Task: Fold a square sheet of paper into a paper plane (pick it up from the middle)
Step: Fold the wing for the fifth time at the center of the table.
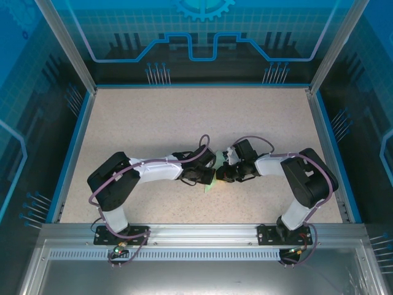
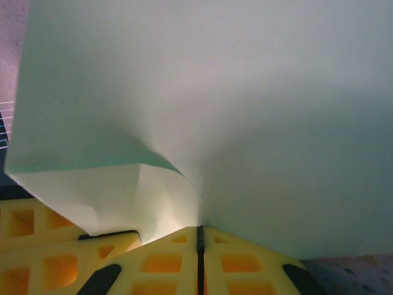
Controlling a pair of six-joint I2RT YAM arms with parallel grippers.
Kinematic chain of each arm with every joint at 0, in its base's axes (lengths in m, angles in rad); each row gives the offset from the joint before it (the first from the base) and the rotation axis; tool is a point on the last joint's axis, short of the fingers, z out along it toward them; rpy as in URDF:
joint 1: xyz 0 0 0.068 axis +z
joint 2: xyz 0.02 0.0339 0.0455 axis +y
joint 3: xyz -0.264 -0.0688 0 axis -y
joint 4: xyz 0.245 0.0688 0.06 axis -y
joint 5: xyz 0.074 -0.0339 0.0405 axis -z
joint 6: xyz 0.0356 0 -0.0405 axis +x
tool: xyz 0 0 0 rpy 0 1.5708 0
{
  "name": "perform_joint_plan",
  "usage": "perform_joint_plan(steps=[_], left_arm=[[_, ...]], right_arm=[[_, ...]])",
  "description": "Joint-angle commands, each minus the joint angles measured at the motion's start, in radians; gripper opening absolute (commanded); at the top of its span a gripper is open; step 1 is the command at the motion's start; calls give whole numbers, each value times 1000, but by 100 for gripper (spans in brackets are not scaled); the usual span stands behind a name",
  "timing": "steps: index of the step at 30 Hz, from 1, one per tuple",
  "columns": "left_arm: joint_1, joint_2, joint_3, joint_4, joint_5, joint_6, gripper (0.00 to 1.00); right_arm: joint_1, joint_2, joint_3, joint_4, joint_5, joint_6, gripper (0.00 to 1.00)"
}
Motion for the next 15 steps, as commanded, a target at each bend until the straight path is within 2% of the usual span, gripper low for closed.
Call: perform_joint_plan(steps=[1, 15], left_arm=[[-18, 16, 28, -20, -1, 33, 6], [-38, 31, 33, -21, -11, 59, 7]], right_arm=[[13, 38, -33, 3, 34, -1, 9], [-12, 45, -74, 76, -20, 26, 9]])
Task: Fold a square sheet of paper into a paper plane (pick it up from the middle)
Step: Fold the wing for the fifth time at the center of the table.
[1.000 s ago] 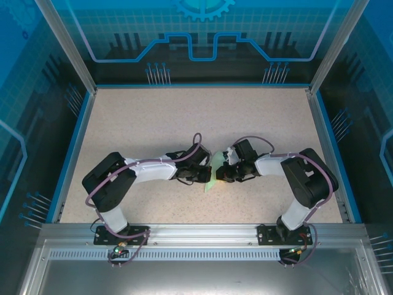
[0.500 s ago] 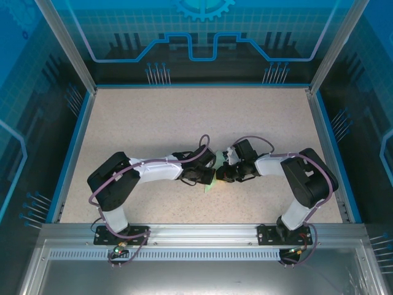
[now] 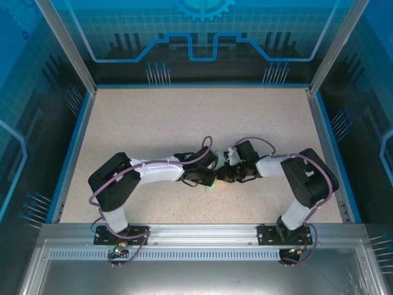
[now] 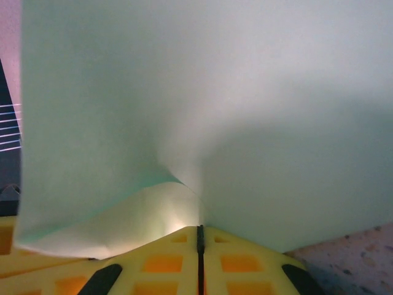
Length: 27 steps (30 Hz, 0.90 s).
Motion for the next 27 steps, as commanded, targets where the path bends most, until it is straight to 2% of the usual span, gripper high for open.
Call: perform_joint_plan(steps=[1, 10, 23, 27], left_arm=[[-14, 26, 27, -21, -8, 34, 7], [-14, 8, -3, 45, 27, 25, 12], [-13, 41, 7, 2, -11, 44, 9], [-13, 40, 14, 3, -12, 48, 9]], right_arm=[[-2, 44, -42, 11, 10, 11, 8], [-12, 44, -56, 34, -7, 17, 7], [-20, -71, -64, -10, -19, 35, 7], [-20, -65, -67, -16, -10, 29, 7]])
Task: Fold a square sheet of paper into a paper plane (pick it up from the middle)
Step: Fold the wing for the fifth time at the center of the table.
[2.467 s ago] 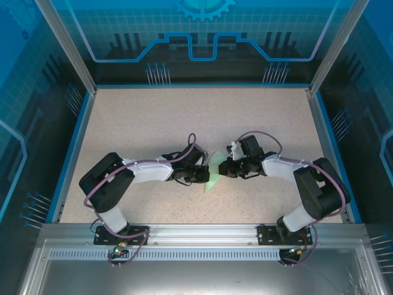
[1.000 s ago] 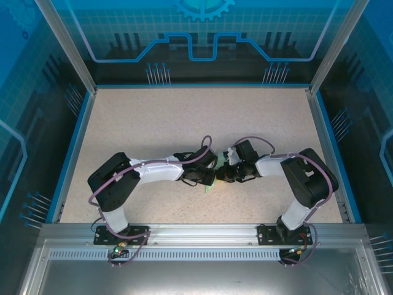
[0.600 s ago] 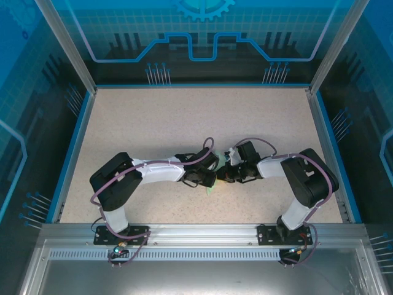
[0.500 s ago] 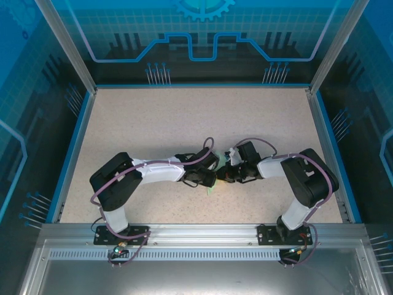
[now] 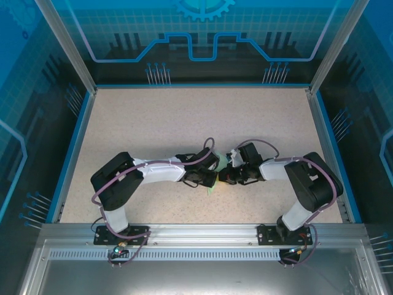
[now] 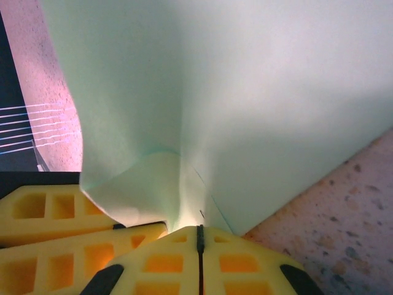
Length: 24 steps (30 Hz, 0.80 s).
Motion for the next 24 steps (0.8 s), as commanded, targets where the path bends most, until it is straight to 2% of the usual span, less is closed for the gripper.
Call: perform_joint_plan(steps=[1, 10, 24], left_arm=[[-8, 19, 17, -18, -17, 26, 9], [-8, 2, 41, -11, 11, 16, 10], [-8, 7, 76, -25, 40, 17, 8]], right_arm=[[-4, -4, -15, -28, 9, 4, 7], [1, 60, -6, -25, 35, -12, 7], [1, 56, -7, -46, 50, -26, 7]])
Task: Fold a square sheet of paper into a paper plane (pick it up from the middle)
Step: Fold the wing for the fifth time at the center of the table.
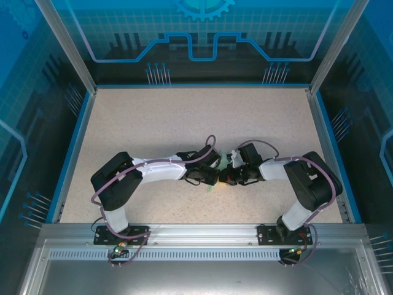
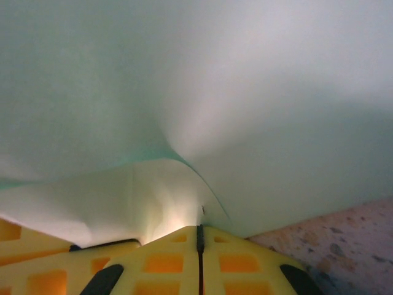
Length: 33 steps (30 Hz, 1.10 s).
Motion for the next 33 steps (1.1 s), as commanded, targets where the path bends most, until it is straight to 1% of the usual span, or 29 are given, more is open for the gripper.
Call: perform_joint_plan(steps=[1, 10, 15, 20, 27, 33], left_arm=[[-7, 9, 28, -4, 35, 17, 8], [-9, 40, 26, -36, 15, 49, 6], [-9, 51, 41, -65, -17, 71, 6], [-15, 56, 64, -108, -78, 94, 6], [-22, 77, 70, -100, -70, 101, 7], [-34, 91, 94, -127, -99, 117, 6]], right_arm=[[1, 42, -7, -36, 41, -21, 7], [-10, 45, -17, -3, 15, -7, 7], [-14, 47, -24, 5, 9, -5, 7], [-17, 43, -31, 11, 8, -4, 7], [-23, 40, -39, 24, -4, 2, 7], [-30, 43, -45, 34, -12, 2, 7]])
